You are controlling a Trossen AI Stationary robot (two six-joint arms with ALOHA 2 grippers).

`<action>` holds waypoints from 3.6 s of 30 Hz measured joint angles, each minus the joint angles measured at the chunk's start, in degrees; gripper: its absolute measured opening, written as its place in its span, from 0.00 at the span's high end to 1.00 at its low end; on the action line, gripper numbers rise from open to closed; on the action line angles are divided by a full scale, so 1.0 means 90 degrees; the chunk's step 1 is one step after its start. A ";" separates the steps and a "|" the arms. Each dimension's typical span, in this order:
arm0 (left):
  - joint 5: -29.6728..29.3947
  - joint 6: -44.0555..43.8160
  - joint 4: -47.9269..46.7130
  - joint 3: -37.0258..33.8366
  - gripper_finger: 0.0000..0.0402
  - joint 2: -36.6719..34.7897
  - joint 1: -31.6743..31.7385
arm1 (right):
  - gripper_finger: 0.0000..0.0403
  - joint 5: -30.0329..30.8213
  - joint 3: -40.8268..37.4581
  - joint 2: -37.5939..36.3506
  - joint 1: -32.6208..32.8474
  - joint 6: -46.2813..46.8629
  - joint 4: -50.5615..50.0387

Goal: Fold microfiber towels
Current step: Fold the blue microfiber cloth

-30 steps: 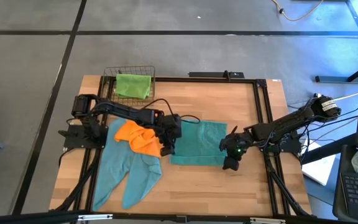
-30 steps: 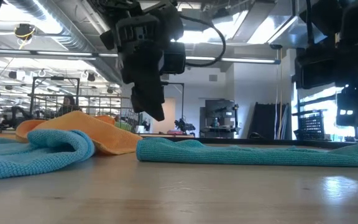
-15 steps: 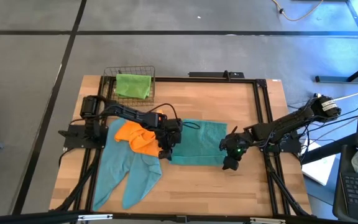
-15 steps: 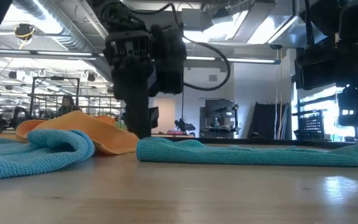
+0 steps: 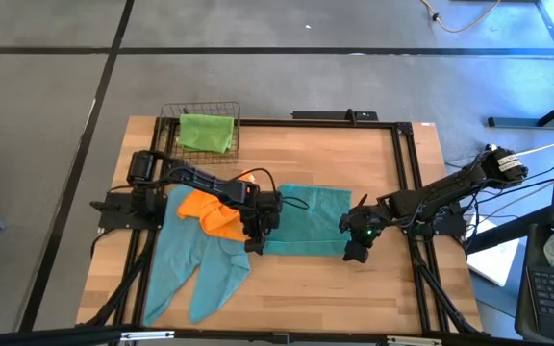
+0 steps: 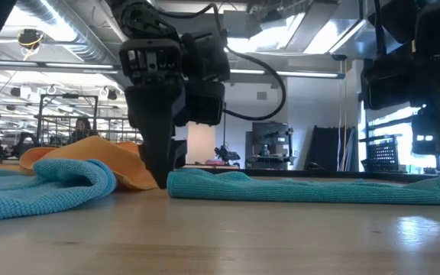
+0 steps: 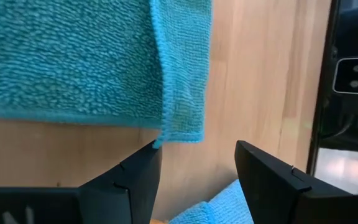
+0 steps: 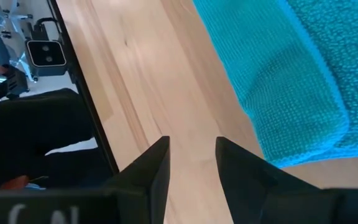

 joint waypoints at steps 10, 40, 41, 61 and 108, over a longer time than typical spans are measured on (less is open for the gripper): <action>-0.0414 0.0051 0.0138 0.0000 0.51 0.0000 0.0105 | 0.67 -0.0005 0.0000 0.0000 0.0000 -0.0003 0.0002; -0.0554 -0.0288 0.0502 0.0005 0.51 -0.0075 -0.0337 | 0.67 -0.0177 0.0000 0.0000 0.0001 -0.0252 0.0005; -0.0664 -0.0305 0.0517 0.0005 0.51 -0.0073 -0.0359 | 0.67 -0.0158 0.0000 0.0000 0.0000 -0.0271 0.0005; -0.1307 -0.1156 0.0853 0.0000 0.54 0.0020 -0.0343 | 0.67 0.1354 0.0000 0.0000 -0.0201 -0.0451 0.0205; -0.1398 -0.1311 0.0819 0.0012 1.00 -0.0806 -0.0495 | 0.63 0.0091 0.2845 0.3389 -0.1107 -0.4052 0.1686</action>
